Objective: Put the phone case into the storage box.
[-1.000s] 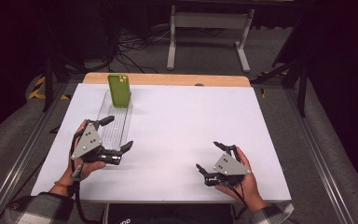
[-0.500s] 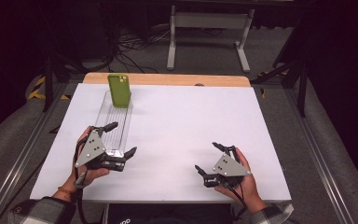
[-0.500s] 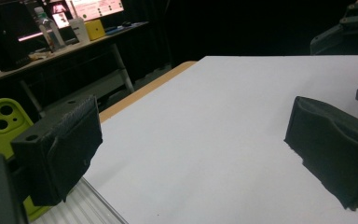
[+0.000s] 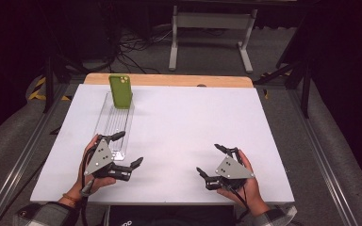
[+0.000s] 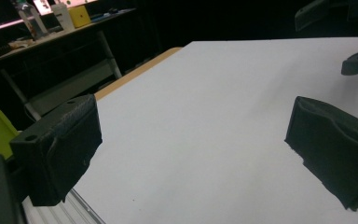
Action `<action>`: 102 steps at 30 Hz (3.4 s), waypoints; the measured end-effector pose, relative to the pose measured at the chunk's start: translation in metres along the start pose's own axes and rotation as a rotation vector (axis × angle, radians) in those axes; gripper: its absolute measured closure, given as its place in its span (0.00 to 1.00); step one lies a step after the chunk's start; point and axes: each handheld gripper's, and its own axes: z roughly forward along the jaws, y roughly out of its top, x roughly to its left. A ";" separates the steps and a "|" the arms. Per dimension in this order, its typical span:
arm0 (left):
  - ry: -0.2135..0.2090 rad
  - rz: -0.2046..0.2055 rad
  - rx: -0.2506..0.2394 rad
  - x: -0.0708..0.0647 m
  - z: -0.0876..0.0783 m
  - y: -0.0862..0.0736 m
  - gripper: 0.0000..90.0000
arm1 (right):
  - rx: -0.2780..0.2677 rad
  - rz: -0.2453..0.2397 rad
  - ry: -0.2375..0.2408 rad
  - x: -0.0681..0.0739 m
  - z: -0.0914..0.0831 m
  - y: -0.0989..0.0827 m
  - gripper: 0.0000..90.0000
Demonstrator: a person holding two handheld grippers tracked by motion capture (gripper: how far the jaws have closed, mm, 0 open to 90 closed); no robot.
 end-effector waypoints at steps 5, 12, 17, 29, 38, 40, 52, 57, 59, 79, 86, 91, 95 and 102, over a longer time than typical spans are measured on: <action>-0.016 -0.028 0.009 -0.003 0.002 -0.005 0.04 | -0.006 0.013 -0.003 0.001 0.000 0.001 0.09; -0.035 -0.033 0.030 -0.008 0.004 -0.008 0.04 | -0.007 0.017 0.000 0.003 0.001 0.002 0.08; -0.041 -0.018 0.050 -0.010 0.006 -0.012 0.04 | -0.013 0.021 0.003 0.004 0.001 0.003 0.08; -0.058 -0.022 0.079 -0.017 0.011 -0.019 0.05 | -0.007 0.020 0.016 0.005 0.002 0.002 0.08; -0.082 -0.043 0.107 -0.021 0.014 -0.026 0.04 | -0.009 0.011 0.023 0.007 0.003 0.001 0.08; -0.095 -0.051 0.116 -0.022 0.015 -0.027 0.04 | -0.009 0.013 0.024 0.007 0.003 0.001 0.08; -0.076 -0.078 0.102 -0.019 0.014 -0.028 0.04 | -0.015 0.006 0.052 0.008 0.003 0.001 0.08; -0.073 -0.084 0.089 -0.017 0.013 -0.027 0.04 | -0.018 0.006 0.053 0.008 0.003 0.001 0.08; -0.075 -0.080 0.092 -0.017 0.013 -0.028 0.04 | -0.017 0.003 0.054 0.008 0.003 0.001 0.08; -0.077 -0.089 0.073 -0.007 0.009 -0.027 0.04 | 0.000 0.009 0.057 0.010 0.008 0.002 0.08; -0.062 -0.085 0.071 -0.007 0.007 -0.026 0.04 | -0.006 0.009 0.058 0.010 0.005 0.002 0.08; -0.060 -0.084 0.074 -0.006 0.008 -0.027 0.04 | -0.008 0.009 0.058 0.010 0.006 0.002 0.08; -0.060 -0.090 0.077 -0.006 0.008 -0.027 0.04 | -0.006 0.015 0.061 0.009 0.006 0.001 0.08; -0.050 -0.104 0.078 -0.003 0.009 -0.028 0.04 | -0.014 0.036 0.070 0.006 0.009 0.001 0.08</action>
